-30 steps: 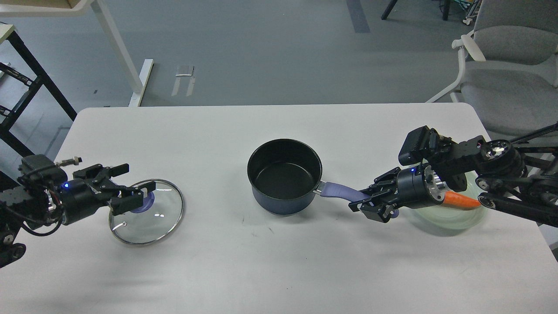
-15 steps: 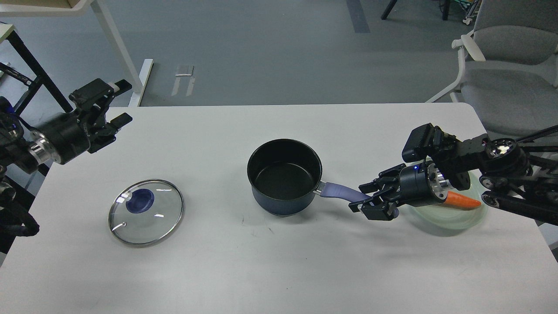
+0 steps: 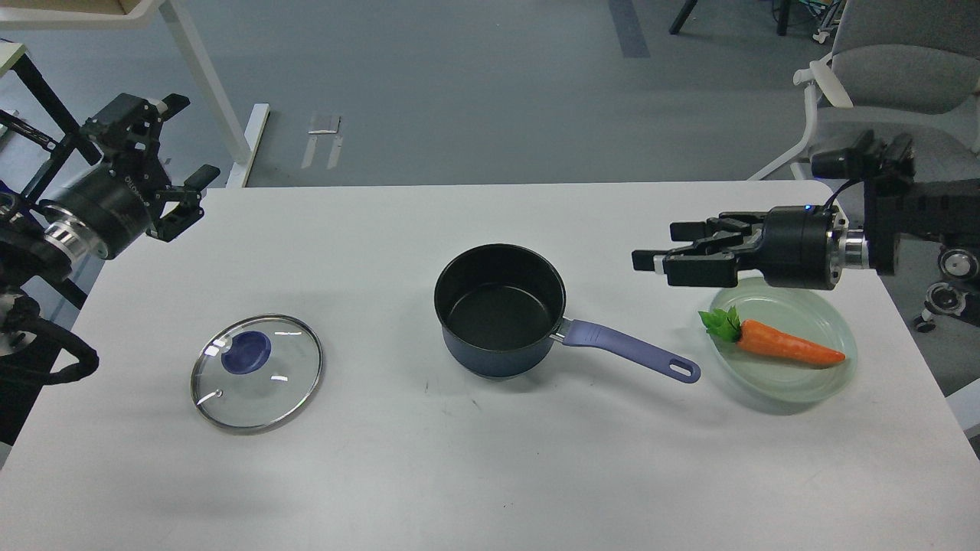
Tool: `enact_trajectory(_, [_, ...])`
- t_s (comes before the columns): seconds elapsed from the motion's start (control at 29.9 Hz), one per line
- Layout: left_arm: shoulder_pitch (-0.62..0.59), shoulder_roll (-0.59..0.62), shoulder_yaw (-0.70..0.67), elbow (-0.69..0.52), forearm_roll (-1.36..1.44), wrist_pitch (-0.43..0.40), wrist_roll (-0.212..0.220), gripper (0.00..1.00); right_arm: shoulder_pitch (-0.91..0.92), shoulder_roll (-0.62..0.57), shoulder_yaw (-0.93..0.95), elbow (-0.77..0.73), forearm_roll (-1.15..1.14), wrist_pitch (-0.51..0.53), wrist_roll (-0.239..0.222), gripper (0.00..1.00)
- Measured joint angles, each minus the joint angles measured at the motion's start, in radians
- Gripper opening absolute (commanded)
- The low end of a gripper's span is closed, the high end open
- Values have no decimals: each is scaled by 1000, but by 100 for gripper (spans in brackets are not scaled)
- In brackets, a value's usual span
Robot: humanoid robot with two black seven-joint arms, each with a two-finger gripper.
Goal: Open pot lid
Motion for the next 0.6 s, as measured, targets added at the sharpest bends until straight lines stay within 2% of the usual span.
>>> enact_trajectory(0.2, [6,-54,-22,23,-11,-22,0,99,-33,-24,30,-40,500,-86,0,98])
enact_trajectory(0.37, [10,-91,-38,61,-12,-47,4,99,-92,31,31,-105,868,-167,0,99])
enact_trajectory(0.54, [10,-100,-39,81,-34,-58,11,99,-158,105,63,-202,1148,-178,0,100])
enact_trajectory(0.6, [10,-106,-40,92,-56,-61,30,99,-193,127,94,-236,1226,-171,0,100])
